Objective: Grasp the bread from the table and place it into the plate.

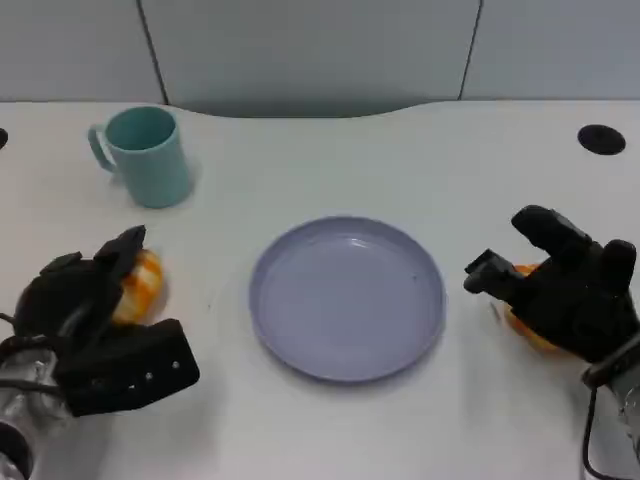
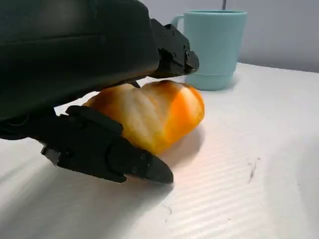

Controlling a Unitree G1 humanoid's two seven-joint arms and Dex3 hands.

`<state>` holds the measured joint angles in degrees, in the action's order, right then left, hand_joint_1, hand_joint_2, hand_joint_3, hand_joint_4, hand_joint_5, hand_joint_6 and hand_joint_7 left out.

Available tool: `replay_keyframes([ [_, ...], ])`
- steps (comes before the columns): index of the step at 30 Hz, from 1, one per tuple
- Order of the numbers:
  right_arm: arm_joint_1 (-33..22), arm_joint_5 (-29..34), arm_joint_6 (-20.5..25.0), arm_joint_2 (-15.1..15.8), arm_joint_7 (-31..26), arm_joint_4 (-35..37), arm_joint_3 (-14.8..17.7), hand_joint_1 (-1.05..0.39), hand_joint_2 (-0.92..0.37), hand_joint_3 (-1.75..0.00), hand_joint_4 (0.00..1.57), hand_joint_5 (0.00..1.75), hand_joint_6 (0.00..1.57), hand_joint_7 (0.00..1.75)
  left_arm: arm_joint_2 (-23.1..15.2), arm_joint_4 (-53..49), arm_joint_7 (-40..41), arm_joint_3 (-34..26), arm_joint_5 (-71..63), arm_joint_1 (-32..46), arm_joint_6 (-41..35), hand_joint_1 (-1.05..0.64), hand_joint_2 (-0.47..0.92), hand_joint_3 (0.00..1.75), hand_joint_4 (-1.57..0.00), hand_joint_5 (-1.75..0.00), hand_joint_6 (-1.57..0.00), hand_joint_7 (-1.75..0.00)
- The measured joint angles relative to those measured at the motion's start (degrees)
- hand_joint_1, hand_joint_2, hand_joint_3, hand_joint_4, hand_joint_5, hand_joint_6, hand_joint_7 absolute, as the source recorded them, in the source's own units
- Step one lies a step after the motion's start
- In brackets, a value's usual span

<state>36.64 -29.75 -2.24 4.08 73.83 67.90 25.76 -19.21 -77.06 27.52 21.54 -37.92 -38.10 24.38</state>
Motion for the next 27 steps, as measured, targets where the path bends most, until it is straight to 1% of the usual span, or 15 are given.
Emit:
replay_keyframes([
  [4,-0.20,0.01,-0.82,0.00,0.25,0.00,-0.01,-0.49,-0.92,-0.06,0.79,0.91,1.07,0.01,0.00,0.00,0.14,-3.15,3.74,0.51,2.86,-0.03,0.78,0.00,-0.99,-0.67,-0.55,-0.05],
  [7,-0.21,0.02,-1.29,0.00,0.26,0.00,-0.02,-0.49,-0.92,-0.06,0.79,0.91,1.08,0.01,0.02,0.06,0.13,-4.66,5.21,0.49,4.06,-0.02,0.78,0.00,-1.03,-0.63,-0.63,-0.06],
  [10,-0.21,0.06,-1.15,0.01,0.24,0.01,-0.15,-0.49,-0.92,-0.05,0.79,0.91,1.09,0.01,0.06,0.16,0.17,-6.03,6.70,0.49,6.07,-0.01,0.77,0.00,-1.07,-0.61,-0.67,-0.05],
  [13,-0.20,0.06,-0.65,0.01,0.05,0.03,-0.16,-0.49,-0.92,-0.03,0.79,0.92,1.09,0.01,0.19,0.31,0.44,-7.35,8.24,0.49,8.62,-0.01,0.77,0.00,-1.08,-0.61,-0.68,-0.05],
  [15,-0.20,0.06,-0.64,0.02,-0.02,0.09,-0.13,-0.50,-0.92,-0.05,0.78,0.91,1.08,0.00,0.39,0.34,0.76,-7.86,8.75,0.48,9.64,-0.01,0.76,0.00,-1.08,-0.63,-0.72,-0.06],
  [17,-0.20,0.08,-1.20,0.02,-0.08,0.39,-0.08,-0.50,-0.92,-0.05,0.78,0.91,1.08,0.01,1.43,0.80,1.40,-9.11,10.33,0.21,12.98,-0.01,0.75,0.00,-1.08,-0.64,-0.74,-0.06],
  [19,-0.10,0.12,-2.39,-0.09,-0.53,0.39,-0.08,-0.51,-0.92,-0.06,0.78,0.91,1.07,0.00,2.83,1.38,2.18,-10.09,11.26,-1.01,16.41,-0.04,0.78,0.00,-1.04,-0.68,-0.75,-0.05],
  [20,-0.02,0.14,-3.05,-0.22,-0.80,0.39,-0.08,-0.52,-0.92,-0.07,0.78,0.88,1.06,0.00,3.30,1.66,2.21,-10.25,11.49,-1.81,17.55,-0.04,0.78,0.00,-1.04,-0.69,-0.76,-0.05],
  [21,0.10,0.16,-3.82,-0.35,-0.86,0.52,-0.06,-0.54,-0.92,-0.06,0.82,0.82,1.08,0.01,3.76,1.93,2.21,-10.48,12.02,-2.66,18.59,-0.06,0.78,0.00,-1.03,-0.70,-0.77,-0.05],
  [23,0.31,0.29,-5.12,-0.38,-1.00,0.94,-0.03,-0.53,-0.92,-0.05,0.83,0.78,1.07,0.00,4.72,2.39,2.21,-11.08,12.67,-4.25,19.92,-0.06,0.78,0.00,-1.03,-0.71,-0.79,-0.05],
  [27,0.65,0.28,-5.36,-0.40,-1.17,1.84,0.17,-0.51,-0.92,-0.05,0.84,0.75,1.07,0.00,7.17,2.94,0.82,-12.42,14.57,-5.27,21.60,-0.07,0.77,0.00,-1.04,-0.72,-0.80,-0.04],
])
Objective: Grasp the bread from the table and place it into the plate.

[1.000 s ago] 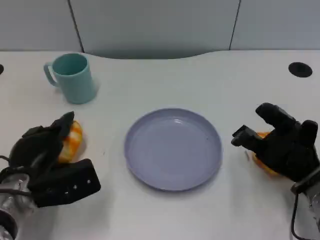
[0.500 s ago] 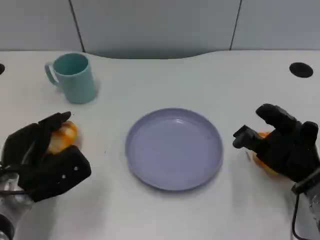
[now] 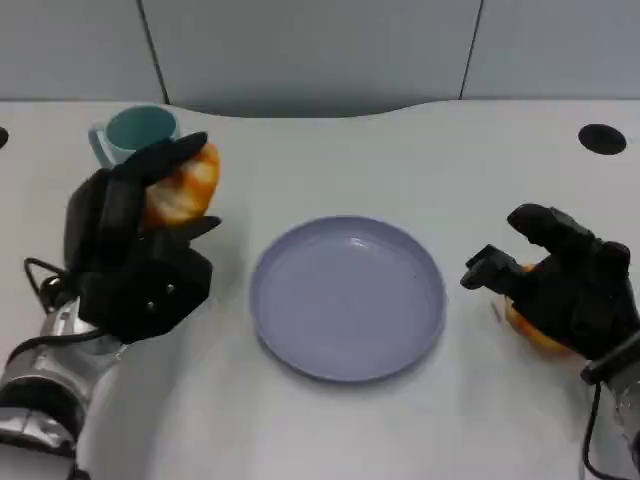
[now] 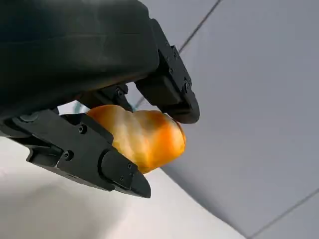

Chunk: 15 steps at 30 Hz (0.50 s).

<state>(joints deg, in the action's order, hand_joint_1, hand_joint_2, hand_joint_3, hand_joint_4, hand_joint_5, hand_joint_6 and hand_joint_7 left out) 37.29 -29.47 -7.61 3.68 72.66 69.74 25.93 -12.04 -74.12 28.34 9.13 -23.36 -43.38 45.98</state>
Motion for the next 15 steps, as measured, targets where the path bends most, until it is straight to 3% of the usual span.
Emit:
replay_keyframes([
  [15,1.08,0.22,-0.41,-0.65,0.45,0.27,-0.09,-0.50,-0.92,-0.08,0.78,0.86,1.03,0.00,6.93,-0.03,-4.01,0.62,0.29,-1.29,1.32,-0.04,0.75,0.00,-1.11,-0.56,-0.87,-0.04],
])
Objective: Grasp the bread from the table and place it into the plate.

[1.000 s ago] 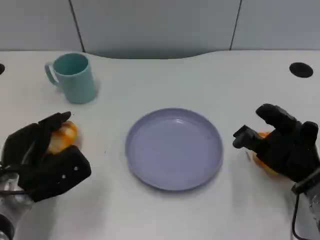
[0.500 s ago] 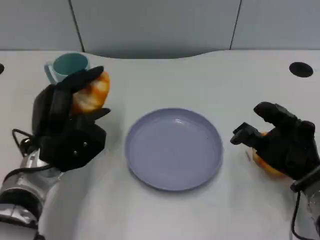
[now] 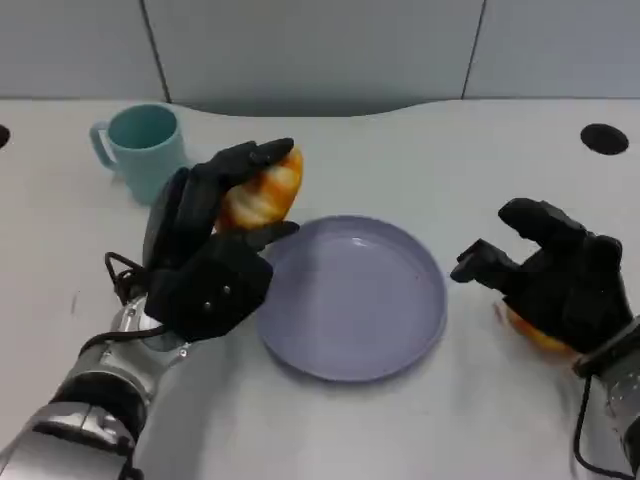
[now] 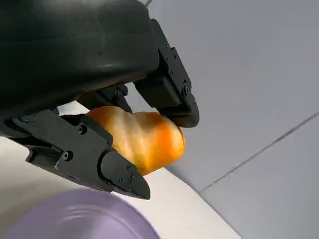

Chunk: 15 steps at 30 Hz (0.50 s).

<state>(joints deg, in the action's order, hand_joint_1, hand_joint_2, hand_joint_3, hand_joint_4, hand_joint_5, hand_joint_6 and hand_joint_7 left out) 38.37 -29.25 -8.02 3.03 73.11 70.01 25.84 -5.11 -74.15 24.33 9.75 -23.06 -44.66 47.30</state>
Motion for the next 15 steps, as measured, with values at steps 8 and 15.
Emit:
replay_keyframes([
  [8,0.14,0.06,-1.69,-1.63,-0.20,-0.04,0.39,-0.51,-0.92,-0.11,0.79,0.87,1.03,0.01,6.19,-0.37,-8.88,1.50,0.99,0.04,0.52,-0.33,0.80,0.02,-0.78,-0.33,-0.74,0.00],
  [15,0.18,-0.41,-2.38,-2.16,0.81,0.33,1.16,-0.53,-0.92,-0.09,0.79,0.93,1.04,0.01,5.73,-0.40,-21.89,0.06,3.95,-0.04,-2.63,-0.74,0.92,0.23,-0.28,-0.07,-0.33,0.00],
])
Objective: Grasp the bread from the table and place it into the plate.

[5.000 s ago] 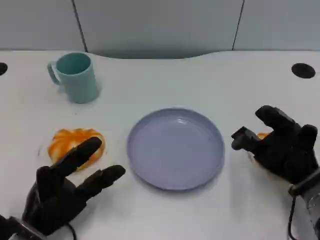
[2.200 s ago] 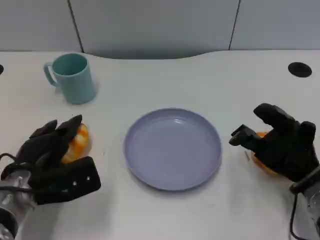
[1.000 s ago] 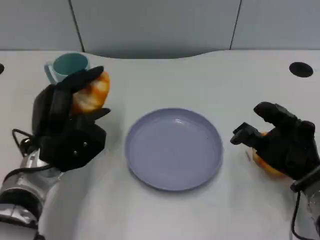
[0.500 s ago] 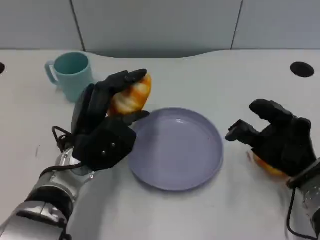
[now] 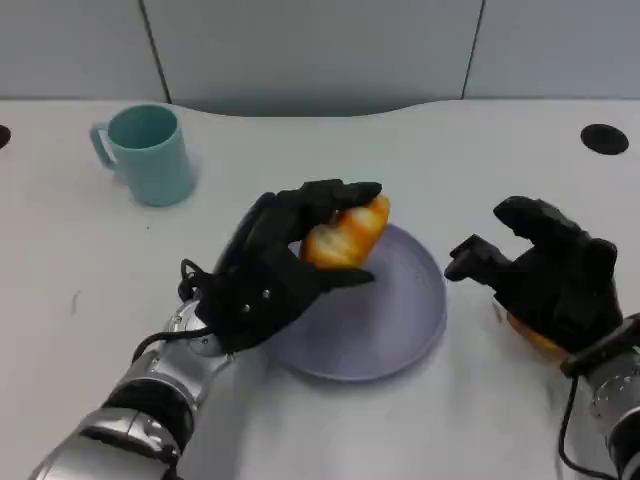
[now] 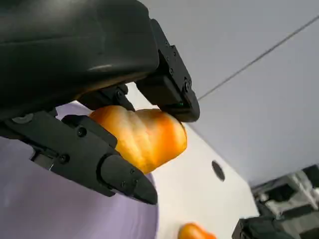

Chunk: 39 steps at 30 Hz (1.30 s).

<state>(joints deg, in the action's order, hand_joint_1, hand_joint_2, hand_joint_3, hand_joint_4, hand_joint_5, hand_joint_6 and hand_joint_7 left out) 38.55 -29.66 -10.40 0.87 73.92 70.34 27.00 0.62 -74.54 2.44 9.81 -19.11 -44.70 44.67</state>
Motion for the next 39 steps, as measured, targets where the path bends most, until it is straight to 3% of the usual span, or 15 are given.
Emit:
replay_keyframes([
  [3,0.03,0.11,0.87,-0.08,-0.01,0.04,-0.59,-0.52,-0.92,-0.10,0.75,0.98,1.03,0.01,-1.90,0.19,0.05,3.60,-4.05,-0.28,-2.76,-0.88,0.92,0.35,-0.14,-0.01,-0.21,0.00],
  [7,0.04,-0.39,1.76,-0.53,0.51,0.01,-0.26,-0.52,-0.92,-0.09,0.74,0.92,1.04,0.01,-4.94,0.97,8.66,10.66,-13.41,-1.58,-6.42,-0.99,0.92,0.43,-0.02,0.00,-0.14,0.00],
  [10,0.14,-0.28,2.21,-0.65,0.82,0.03,-0.42,-0.52,-0.92,-0.08,0.77,0.84,1.04,0.01,-6.75,1.90,12.27,13.49,-16.74,-2.46,-7.27,-1.01,0.92,0.46,-0.01,0.00,-0.13,-0.01],
  [15,0.35,-0.15,2.41,-0.65,0.81,0.05,-0.66,-0.51,-0.92,-0.07,0.82,0.78,1.05,0.01,-8.99,3.29,13.05,15.56,-18.03,-2.70,-7.25,-0.94,0.92,0.46,-0.17,-0.09,-0.22,-0.04],
  [19,0.35,-0.20,2.01,-0.84,-0.05,-0.01,-0.49,-0.47,-0.92,-0.03,0.87,0.75,1.05,0.00,-12.47,5.96,9.53,15.13,-16.58,-2.61,-4.68,-1.02,0.92,0.52,-0.13,-0.08,-0.19,-0.01],
  [22,0.37,-0.88,2.49,-1.51,-0.07,-0.04,0.32,-0.48,-0.92,-0.02,0.84,0.85,1.05,0.00,-14.37,8.40,4.88,12.70,-12.22,-1.45,-1.42,-1.02,0.92,0.55,-0.16,-0.10,-0.19,-0.01],
  [26,0.43,-0.82,3.06,-2.15,-0.39,-0.08,0.08,-0.50,-0.92,-0.01,0.79,0.97,1.05,0.00,-14.76,11.14,-7.68,4.81,3.59,3.49,6.40,-1.02,0.92,0.49,-0.25,-0.15,-0.25,-0.03],
  [30,0.43,-0.62,3.27,-2.52,-0.87,-0.09,-0.25,-0.49,-0.92,-0.01,0.77,0.97,1.06,0.00,-12.55,15.78,-23.17,-3.21,22.10,8.70,4.17,-1.04,0.92,0.54,-0.24,-0.14,-0.19,-0.01],
  [32,0.43,-0.60,3.31,-2.83,-1.11,-0.14,-0.35,-0.49,-0.92,-0.03,0.76,0.96,1.05,0.00,-11.21,19.90,-31.58,-7.29,31.94,11.68,-1.16,-1.03,0.92,0.64,-0.17,-0.11,-0.11,0.00],
  [35,0.43,-0.59,3.37,-2.83,-1.27,-0.36,-0.53,-0.49,-0.92,-0.03,0.76,0.95,1.05,0.00,-9.84,26.53,-43.15,-12.79,45.67,16.87,-15.01,-1.03,0.92,0.70,-0.13,-0.10,-0.08,-0.01],
  [39,0.47,-0.56,3.86,-2.37,-1.59,-1.23,-0.69,-0.46,-0.90,-0.01,0.81,0.90,1.07,0.01,-9.85,30.26,-56.19,-19.09,56.23,23.65,-30.13,-1.05,0.92,0.64,-0.15,-0.12,-0.11,-0.02],
])
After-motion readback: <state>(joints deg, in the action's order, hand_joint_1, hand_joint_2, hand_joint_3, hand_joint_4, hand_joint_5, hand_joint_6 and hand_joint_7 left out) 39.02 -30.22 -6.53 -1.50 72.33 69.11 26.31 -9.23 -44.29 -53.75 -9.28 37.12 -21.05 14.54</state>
